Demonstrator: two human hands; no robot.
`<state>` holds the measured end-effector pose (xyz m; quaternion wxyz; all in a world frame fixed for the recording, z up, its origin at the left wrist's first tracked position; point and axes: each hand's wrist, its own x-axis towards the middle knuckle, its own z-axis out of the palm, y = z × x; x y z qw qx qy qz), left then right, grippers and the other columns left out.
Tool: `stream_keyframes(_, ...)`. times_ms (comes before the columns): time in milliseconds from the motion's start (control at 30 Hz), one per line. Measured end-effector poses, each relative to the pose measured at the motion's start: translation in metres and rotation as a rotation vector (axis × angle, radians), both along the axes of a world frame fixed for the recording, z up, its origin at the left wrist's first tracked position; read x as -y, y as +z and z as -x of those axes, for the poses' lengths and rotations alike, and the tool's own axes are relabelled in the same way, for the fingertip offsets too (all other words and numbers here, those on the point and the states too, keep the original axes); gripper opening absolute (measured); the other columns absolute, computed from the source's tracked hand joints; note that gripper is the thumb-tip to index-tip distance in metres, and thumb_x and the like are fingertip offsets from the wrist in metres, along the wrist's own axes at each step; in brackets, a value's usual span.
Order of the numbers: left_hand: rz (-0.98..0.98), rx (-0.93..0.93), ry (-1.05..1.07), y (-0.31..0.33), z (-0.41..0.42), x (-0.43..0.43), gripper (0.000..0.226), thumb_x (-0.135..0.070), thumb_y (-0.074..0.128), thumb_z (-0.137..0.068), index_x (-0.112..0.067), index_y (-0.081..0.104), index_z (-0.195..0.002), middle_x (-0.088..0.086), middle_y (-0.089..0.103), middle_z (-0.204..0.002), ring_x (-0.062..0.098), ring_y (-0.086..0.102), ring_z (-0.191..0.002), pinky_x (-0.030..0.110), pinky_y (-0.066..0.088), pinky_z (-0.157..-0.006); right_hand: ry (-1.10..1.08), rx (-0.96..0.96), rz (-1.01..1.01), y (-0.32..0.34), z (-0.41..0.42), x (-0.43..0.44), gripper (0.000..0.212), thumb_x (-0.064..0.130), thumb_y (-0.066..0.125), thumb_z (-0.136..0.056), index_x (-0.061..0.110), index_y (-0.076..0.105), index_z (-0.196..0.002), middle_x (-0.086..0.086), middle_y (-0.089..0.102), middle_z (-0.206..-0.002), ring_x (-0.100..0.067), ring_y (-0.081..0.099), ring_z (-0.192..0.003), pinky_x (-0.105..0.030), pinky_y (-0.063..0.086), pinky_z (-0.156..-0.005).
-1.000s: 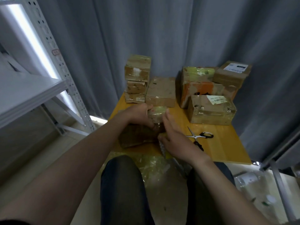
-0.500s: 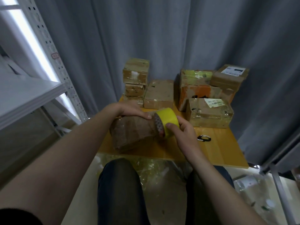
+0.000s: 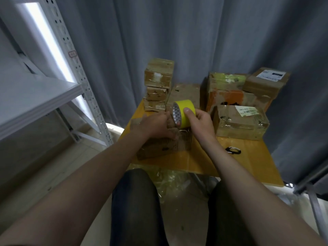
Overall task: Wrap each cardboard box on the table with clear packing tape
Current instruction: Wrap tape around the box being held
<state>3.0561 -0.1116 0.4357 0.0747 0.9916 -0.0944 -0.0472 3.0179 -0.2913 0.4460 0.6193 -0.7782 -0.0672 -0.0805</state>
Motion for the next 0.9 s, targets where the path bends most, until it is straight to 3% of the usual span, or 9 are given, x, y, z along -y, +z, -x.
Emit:
stream_keyframes(133, 0.035, 0.029, 0.004, -0.002, 0.001, -0.001, 0.098, -0.080, 0.076, -0.058, -0.029, 0.048, -0.136, -0.004, 0.056, -0.143, 0.025, 0.052, -0.132, 0.060, 0.037, -0.107, -0.041, 0.018, 0.077, 0.018, -0.002, -0.005, 0.047, 0.037, 0.060, -0.103, 0.022, 0.055, -0.058, 0.012, 0.051, -0.052, -0.001, 0.046, -0.048, -0.026, 0.036, -0.051)
stream_keyframes(233, 0.053, 0.003, -0.005, -0.002, 0.000, -0.002, 0.098, -0.081, 0.075, -0.057, -0.029, 0.047, -0.136, -0.005, 0.056, -0.143, 0.025, 0.051, -0.132, 0.060, 0.035, -0.109, -0.056, -0.025, 0.047, 0.024, 0.011, -0.001, 0.055, 0.038, 0.060, -0.102, 0.023, 0.048, -0.051, 0.013, 0.045, -0.042, -0.001, 0.040, -0.043, -0.029, 0.033, -0.051)
stream_keyframes(333, 0.043, -0.005, -0.001, -0.002, -0.001, -0.003, 0.101, -0.085, 0.068, -0.051, -0.030, 0.047, -0.133, -0.004, 0.056, -0.141, 0.025, 0.052, -0.130, 0.057, 0.037, -0.107, -0.028, -0.099, 0.052, 0.014, 0.038, 0.008, 0.056, 0.034, 0.059, -0.104, 0.023, 0.045, -0.051, 0.014, 0.042, -0.038, -0.002, 0.036, -0.039, -0.027, 0.031, -0.047)
stream_keyframes(467, -0.008, -0.001, -0.020, 0.000, 0.001, -0.001, 0.115, -0.077, 0.073, -0.068, -0.021, 0.028, -0.158, -0.001, 0.034, -0.164, 0.024, 0.035, -0.147, 0.061, 0.026, -0.117, 0.007, -0.180, 0.068, -0.010, 0.063, 0.014, 0.049, 0.028, 0.053, -0.107, 0.021, 0.046, -0.059, 0.017, 0.044, -0.033, 0.002, 0.044, -0.033, -0.012, 0.029, -0.040)
stream_keyframes(600, -0.052, -0.004, -0.046, 0.000, 0.003, -0.002, 0.121, -0.081, 0.069, -0.069, -0.019, 0.021, -0.161, -0.003, 0.023, -0.168, 0.022, 0.026, -0.152, 0.063, 0.020, -0.120, 0.008, -0.297, 0.040, -0.046, 0.078, 0.009, 0.043, 0.036, 0.053, -0.107, 0.008, 0.064, -0.076, 0.009, 0.066, -0.050, 0.000, 0.063, -0.046, -0.018, 0.047, -0.051)
stream_keyframes(700, -0.076, -0.013, -0.066, -0.002, 0.002, -0.005, 0.123, -0.081, 0.068, -0.071, -0.019, 0.014, -0.163, -0.003, 0.014, -0.171, 0.022, 0.017, -0.156, 0.063, 0.016, -0.121, -0.026, -0.324, 0.028, -0.055, 0.076, 0.010, 0.043, 0.032, 0.055, -0.106, 0.014, 0.051, -0.067, 0.013, 0.050, -0.038, 0.001, 0.051, -0.037, -0.013, 0.034, -0.041)
stream_keyframes(733, -0.076, -0.014, -0.072, -0.001, 0.002, -0.006, 0.123, -0.081, 0.068, -0.071, -0.019, 0.014, -0.163, -0.003, 0.013, -0.171, 0.022, 0.017, -0.156, 0.063, 0.015, -0.121, -0.028, -0.323, 0.053, -0.054, 0.074, 0.010, 0.040, 0.036, 0.058, -0.105, 0.016, 0.051, -0.070, 0.012, 0.051, -0.044, -0.001, 0.052, -0.043, -0.017, 0.035, -0.044)
stream_keyframes(800, -0.066, -0.008, -0.081, -0.001, 0.002, -0.005, 0.122, -0.081, 0.068, -0.072, -0.019, 0.015, -0.163, -0.003, 0.013, -0.171, 0.022, 0.018, -0.155, 0.064, 0.015, -0.121, -0.056, -0.340, 0.119, -0.056, 0.065, 0.014, 0.028, 0.044, 0.065, -0.099, 0.019, 0.055, -0.094, 0.007, 0.062, -0.078, -0.010, 0.058, -0.071, -0.026, 0.042, -0.058)
stream_keyframes(900, -0.059, 0.002, -0.081, -0.004, 0.001, -0.005, 0.121, -0.080, 0.068, -0.072, -0.020, 0.015, -0.163, -0.003, 0.014, -0.171, 0.022, 0.018, -0.155, 0.064, 0.014, -0.122, -0.067, -0.209, 0.305, -0.048, 0.060, 0.020, 0.059, 0.050, 0.066, -0.095, 0.022, 0.041, -0.141, 0.002, 0.051, -0.134, -0.012, 0.053, -0.114, -0.027, 0.046, -0.085)
